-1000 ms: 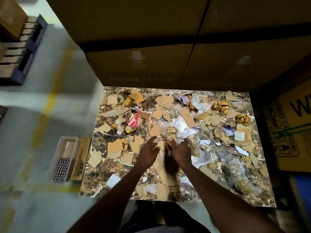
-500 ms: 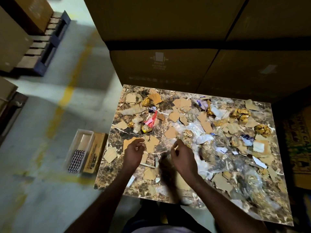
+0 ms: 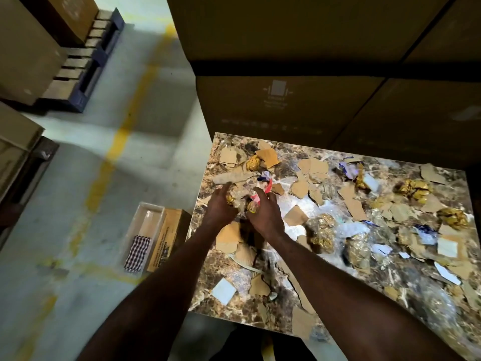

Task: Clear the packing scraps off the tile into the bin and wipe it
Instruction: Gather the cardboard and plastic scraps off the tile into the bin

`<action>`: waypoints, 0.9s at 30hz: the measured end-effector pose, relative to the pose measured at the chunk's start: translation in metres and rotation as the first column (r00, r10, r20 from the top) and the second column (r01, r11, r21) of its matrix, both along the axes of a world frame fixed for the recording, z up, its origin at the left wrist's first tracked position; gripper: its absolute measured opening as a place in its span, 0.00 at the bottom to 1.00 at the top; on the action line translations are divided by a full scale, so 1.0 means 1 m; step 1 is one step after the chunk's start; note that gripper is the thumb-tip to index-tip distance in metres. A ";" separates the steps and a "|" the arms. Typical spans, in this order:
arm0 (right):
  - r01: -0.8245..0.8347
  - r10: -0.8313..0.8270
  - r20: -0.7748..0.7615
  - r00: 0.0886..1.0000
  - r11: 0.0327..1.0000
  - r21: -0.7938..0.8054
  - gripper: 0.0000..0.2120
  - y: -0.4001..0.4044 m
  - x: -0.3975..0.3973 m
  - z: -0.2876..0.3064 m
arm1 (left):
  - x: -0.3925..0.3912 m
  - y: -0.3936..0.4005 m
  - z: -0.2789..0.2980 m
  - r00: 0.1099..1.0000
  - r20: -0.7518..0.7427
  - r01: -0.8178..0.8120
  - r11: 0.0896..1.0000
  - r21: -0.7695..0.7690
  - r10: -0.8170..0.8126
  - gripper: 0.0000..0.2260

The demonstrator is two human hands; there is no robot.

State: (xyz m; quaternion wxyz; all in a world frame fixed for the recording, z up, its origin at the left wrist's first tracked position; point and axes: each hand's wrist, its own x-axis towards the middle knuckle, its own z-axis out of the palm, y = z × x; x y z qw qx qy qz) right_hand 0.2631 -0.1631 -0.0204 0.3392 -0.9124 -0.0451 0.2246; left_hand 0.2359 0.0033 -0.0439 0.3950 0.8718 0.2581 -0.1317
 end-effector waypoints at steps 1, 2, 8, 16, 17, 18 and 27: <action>-0.007 0.006 -0.014 1.000 1.000 -0.017 0.35 0.005 0.003 -0.006 | 0.002 0.001 0.001 0.998 -0.006 0.069 0.997 0.017 -0.069 0.44; -0.011 0.010 -0.030 0.999 0.999 -0.034 0.34 0.009 0.004 -0.012 | 0.004 0.001 0.001 0.992 -0.001 0.128 0.991 0.036 -0.128 0.44; -0.038 0.039 0.013 0.999 0.998 -0.045 0.25 0.015 0.005 -0.024 | 0.003 -0.003 0.016 0.980 0.086 0.180 0.984 0.020 -0.181 0.37; -0.014 0.009 0.082 0.997 0.998 0.064 0.23 -0.020 0.008 0.015 | 0.001 -0.026 0.045 0.975 0.150 0.171 0.983 -0.059 -0.161 0.37; -0.015 0.009 0.101 0.995 0.998 0.062 0.23 -0.031 0.009 0.022 | 0.003 -0.034 0.049 0.974 0.152 0.184 0.979 -0.085 -0.170 0.36; -0.016 0.009 0.122 0.992 0.998 0.060 0.24 -0.044 0.009 0.030 | 0.005 -0.043 0.051 0.972 0.155 0.196 0.975 -0.107 -0.178 0.36; 0.169 -0.179 0.183 0.967 0.983 0.066 0.25 -0.200 -0.015 0.069 | 0.022 -0.165 0.059 0.872 0.261 0.454 0.884 -0.112 -0.415 0.38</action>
